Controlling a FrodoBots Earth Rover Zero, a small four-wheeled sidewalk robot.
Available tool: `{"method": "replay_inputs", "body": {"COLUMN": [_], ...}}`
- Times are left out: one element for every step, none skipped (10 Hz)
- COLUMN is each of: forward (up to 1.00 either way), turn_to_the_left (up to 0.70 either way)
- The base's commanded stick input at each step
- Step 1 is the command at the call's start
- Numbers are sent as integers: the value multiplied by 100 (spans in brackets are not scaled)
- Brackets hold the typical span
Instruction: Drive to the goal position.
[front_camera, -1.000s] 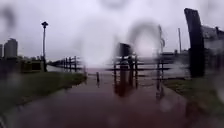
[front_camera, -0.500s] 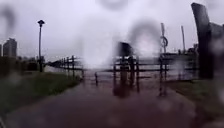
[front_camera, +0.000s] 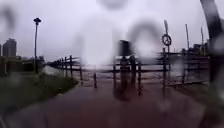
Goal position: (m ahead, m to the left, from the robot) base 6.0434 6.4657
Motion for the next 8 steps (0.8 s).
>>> {"method": "replay_inputs", "body": {"forward": [100,100,100,100,100,100,100,100], "turn_to_the_left": [4,12,13,13,13,13,13,13]}}
